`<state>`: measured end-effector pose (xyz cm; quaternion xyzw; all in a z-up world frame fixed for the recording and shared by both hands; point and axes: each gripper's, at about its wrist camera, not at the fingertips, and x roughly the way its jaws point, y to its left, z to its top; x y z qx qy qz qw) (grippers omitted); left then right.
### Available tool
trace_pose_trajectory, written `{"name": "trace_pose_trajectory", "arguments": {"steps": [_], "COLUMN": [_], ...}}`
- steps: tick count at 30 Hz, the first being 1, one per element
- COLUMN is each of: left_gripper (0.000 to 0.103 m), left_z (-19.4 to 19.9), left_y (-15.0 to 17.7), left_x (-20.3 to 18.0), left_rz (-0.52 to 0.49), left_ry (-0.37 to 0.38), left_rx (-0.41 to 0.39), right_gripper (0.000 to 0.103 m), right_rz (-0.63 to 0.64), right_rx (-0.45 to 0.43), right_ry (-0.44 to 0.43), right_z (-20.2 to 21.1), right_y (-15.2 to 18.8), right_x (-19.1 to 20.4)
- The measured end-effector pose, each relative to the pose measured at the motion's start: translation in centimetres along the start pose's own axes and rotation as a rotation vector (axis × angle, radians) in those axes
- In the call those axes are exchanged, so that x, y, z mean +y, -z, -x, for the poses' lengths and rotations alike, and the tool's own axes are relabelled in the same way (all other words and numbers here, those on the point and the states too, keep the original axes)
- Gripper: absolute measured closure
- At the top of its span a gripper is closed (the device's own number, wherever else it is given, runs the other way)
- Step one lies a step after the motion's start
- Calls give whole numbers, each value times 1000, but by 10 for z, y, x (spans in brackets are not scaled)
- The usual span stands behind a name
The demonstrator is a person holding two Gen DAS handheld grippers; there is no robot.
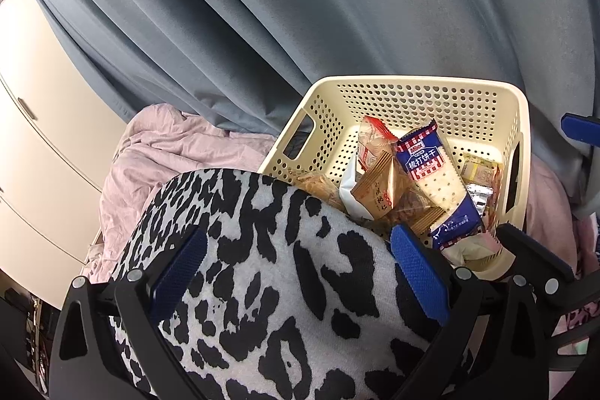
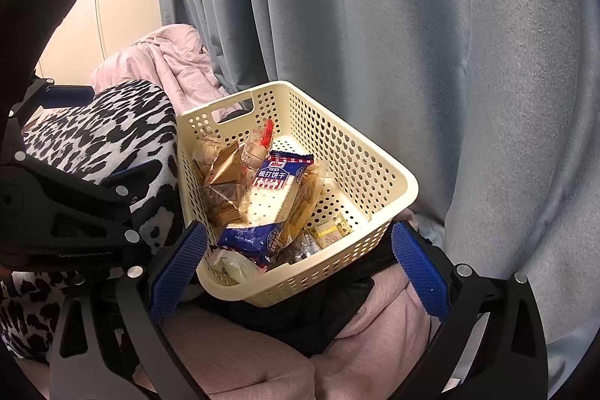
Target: Organize snacks
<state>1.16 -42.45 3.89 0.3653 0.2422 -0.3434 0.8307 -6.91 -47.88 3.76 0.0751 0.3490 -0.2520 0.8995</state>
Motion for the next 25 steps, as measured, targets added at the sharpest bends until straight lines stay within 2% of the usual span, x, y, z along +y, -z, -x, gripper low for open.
{"name": "trace_pose_trajectory", "arguments": {"steps": [17, 25], "left_gripper": [5, 5], "left_z": [3, 12], "left_y": [0, 7], "left_x": [-8, 12], "left_rz": [-33, 43], "left_ry": [6, -11], "left_rx": [-24, -10], "right_gripper": [3, 3], "right_rz": [-12, -6], "right_rx": [-1, -12], "right_ry": [3, -6], "right_z": [1, 7], "right_y": [1, -1], "right_x": [-3, 0]}}
